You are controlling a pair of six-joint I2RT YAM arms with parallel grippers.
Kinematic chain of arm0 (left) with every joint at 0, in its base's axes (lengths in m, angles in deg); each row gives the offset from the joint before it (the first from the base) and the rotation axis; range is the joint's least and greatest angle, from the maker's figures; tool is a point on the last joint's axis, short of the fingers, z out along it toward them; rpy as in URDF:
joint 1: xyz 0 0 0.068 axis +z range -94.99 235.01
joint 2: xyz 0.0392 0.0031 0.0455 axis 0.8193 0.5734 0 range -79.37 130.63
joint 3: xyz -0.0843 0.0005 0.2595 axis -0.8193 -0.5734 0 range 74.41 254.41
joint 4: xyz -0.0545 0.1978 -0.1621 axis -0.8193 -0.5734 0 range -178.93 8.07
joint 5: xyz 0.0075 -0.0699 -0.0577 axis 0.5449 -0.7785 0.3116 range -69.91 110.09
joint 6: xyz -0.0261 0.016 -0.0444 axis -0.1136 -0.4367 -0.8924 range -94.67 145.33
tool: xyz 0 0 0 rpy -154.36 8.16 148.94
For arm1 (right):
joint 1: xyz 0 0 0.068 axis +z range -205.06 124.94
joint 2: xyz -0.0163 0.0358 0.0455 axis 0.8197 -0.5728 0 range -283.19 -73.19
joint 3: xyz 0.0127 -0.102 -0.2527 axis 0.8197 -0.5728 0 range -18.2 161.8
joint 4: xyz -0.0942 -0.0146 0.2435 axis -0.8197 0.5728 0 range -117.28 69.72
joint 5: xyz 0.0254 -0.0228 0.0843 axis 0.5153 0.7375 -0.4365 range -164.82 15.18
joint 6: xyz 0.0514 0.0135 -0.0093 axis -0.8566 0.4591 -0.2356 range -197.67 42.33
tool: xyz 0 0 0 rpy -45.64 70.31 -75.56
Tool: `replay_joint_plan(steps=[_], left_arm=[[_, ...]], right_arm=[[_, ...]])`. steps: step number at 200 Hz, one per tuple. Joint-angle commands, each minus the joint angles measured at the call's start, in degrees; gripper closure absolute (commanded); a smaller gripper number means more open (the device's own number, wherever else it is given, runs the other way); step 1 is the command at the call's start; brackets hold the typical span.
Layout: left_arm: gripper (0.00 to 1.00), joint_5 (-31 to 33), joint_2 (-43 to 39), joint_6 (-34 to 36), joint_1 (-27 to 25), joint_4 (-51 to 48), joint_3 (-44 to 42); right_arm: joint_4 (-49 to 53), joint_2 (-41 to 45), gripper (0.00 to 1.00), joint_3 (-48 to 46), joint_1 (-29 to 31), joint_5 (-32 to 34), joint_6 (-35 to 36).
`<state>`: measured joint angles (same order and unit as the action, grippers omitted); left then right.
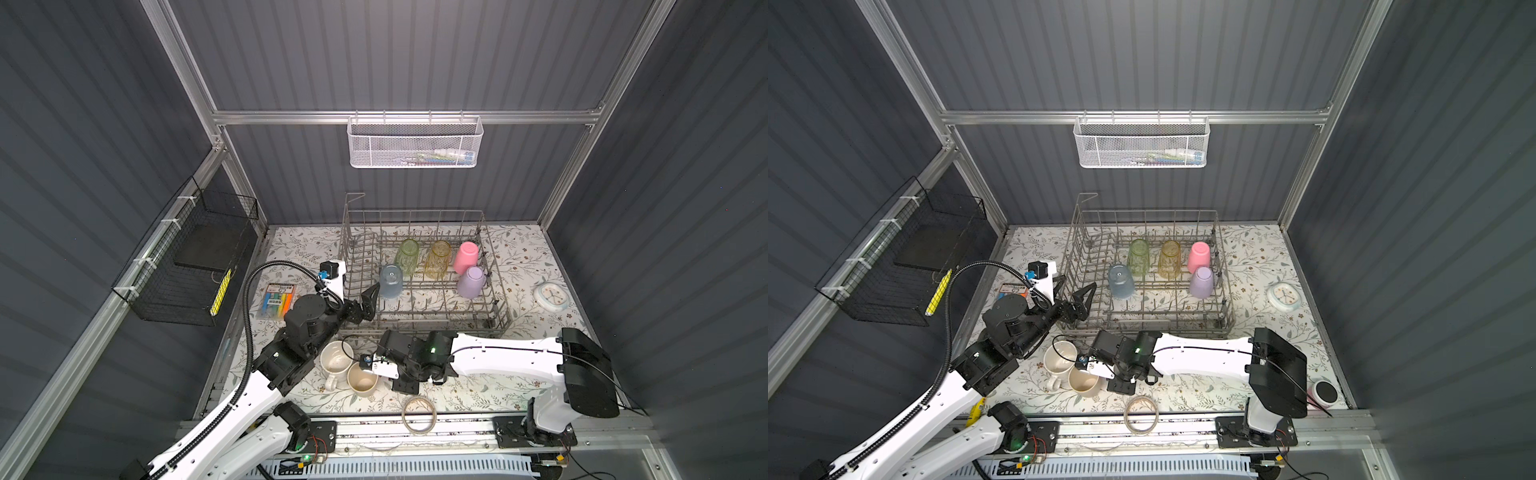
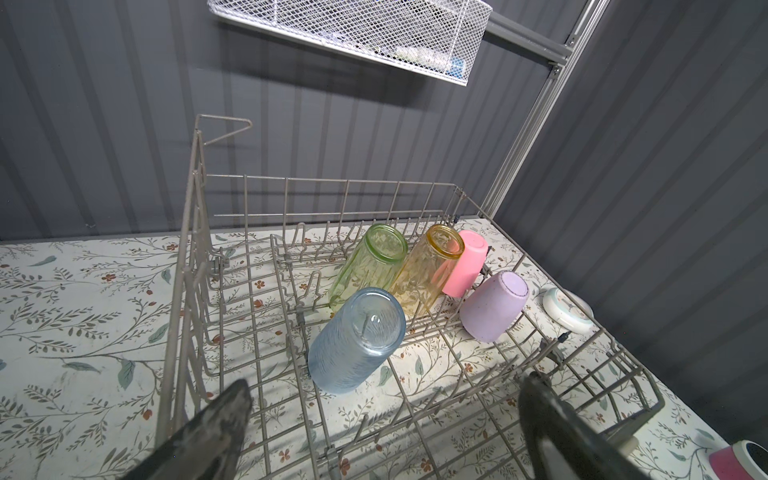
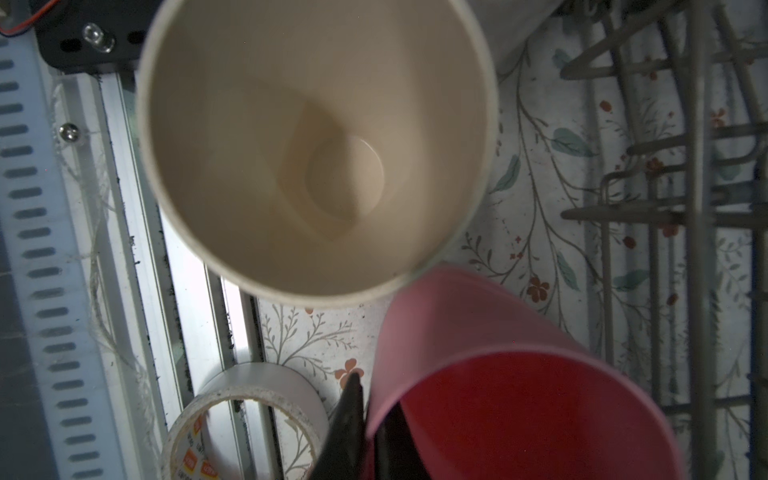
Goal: Load the cups into the dish rack
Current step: 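Lower the right gripper onto the pink cup's rim and close it, then lift the pink cup over the rack with the right gripper while the left gripper approaches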
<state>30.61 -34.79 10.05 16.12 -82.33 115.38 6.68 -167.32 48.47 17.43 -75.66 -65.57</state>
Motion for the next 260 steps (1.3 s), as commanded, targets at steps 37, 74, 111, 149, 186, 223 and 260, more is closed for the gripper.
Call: replay_joint_plan(steps=[37, 74, 111, 149, 186, 223, 260], left_arm=[[0.00, -0.06, -0.70, -0.36, 0.48, 0.51, -0.44], [0.00, -2.35, -0.16, -0.60, 0.49, 2.44, -0.54], [0.00, -7.40, 1.72, -0.66, 0.49, 5.00, -0.05], [0.00, -13.63, 5.21, -0.78, 0.49, 6.79, 1.61], [0.00, -20.87, 7.35, -0.97, 0.49, 10.32, 2.20], [0.00, -26.40, 9.38, -1.65, 0.55, 12.71, 3.67], [0.00, -33.98, 10.59, -3.38, 1.05, 17.50, 3.78]], right_arm=[[1.49, 6.26, 1.00, 0.43, 0.07, 0.08, -1.19], [1.40, 13.79, 1.00, 0.37, -1.98, -4.03, -3.55], [-1.22, 21.07, 1.00, 0.09, -5.94, -15.29, -6.75], [-5.22, 27.43, 1.00, -1.07, -12.11, -29.84, -11.35], [-13.53, 33.42, 1.00, -5.27, -19.10, -39.16, -17.22], [-19.93, 36.56, 1.00, -9.48, -25.38, -45.19, -21.70], [-25.01, 38.85, 1.00, -13.32, -29.91, -48.58, -25.14]])
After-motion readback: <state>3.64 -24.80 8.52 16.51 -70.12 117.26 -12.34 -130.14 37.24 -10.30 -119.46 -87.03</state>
